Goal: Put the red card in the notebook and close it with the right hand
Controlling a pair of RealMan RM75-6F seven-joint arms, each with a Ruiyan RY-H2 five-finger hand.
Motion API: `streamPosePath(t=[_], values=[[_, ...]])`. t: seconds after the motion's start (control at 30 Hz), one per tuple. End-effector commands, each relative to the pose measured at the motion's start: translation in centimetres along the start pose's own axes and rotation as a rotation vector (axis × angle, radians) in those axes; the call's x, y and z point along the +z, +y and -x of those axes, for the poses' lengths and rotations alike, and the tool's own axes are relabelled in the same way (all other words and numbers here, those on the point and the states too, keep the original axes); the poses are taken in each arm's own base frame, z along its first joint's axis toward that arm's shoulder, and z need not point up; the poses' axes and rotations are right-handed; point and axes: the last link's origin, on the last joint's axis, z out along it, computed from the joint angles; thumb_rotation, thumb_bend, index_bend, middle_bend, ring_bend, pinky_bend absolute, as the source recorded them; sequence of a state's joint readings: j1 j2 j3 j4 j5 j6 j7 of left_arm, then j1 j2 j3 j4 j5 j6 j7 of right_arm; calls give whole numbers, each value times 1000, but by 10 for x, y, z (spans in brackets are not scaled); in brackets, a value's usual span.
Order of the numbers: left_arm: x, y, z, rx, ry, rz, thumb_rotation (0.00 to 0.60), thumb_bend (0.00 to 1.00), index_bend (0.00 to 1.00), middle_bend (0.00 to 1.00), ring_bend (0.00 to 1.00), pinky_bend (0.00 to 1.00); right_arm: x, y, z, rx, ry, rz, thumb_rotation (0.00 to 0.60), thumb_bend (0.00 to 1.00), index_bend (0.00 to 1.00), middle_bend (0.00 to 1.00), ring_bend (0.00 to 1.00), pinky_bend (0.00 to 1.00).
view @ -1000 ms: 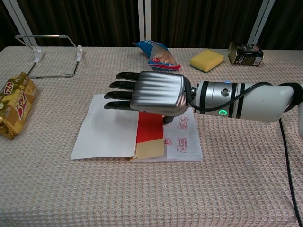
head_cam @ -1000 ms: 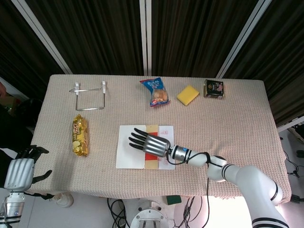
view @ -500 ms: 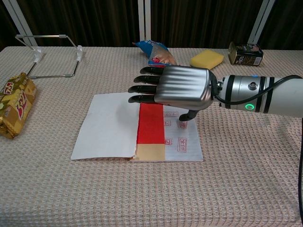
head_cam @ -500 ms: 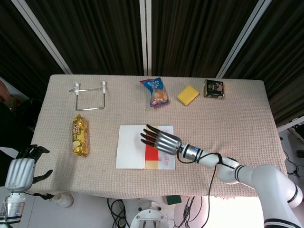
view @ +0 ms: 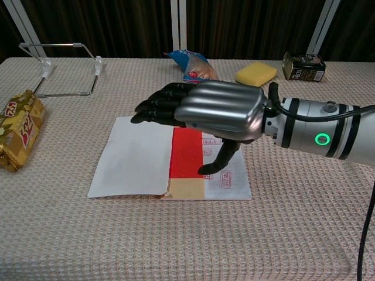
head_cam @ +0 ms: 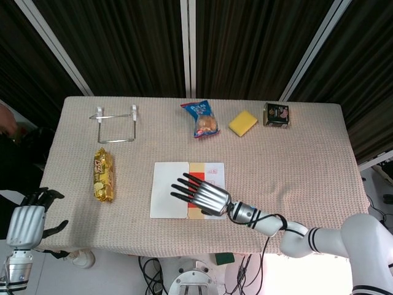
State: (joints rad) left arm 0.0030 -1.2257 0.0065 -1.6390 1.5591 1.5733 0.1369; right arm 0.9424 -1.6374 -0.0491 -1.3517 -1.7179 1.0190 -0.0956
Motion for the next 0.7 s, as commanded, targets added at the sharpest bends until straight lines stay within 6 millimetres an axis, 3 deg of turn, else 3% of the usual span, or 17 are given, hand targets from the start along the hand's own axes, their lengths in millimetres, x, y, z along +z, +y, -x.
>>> streamPosePath(t=[0.03, 0.4, 0.7], values=[[-1, 0, 0, -2, -2, -7, 600, 36, 365, 309, 207, 249, 11, -17, 3, 112, -12, -1, 600, 256, 15, 3, 0, 0], [-1, -1, 3, -9, -5, -8, 600, 36, 365, 309, 207, 249, 46, -49, 20, 270, -64, 53, 600, 271, 0, 0, 0, 0], [-1, -4, 4, -10, -5, -14, 600, 36, 365, 309, 207, 249, 62, -54, 35, 232, -93, 78, 600, 278, 0, 0, 0, 0]])
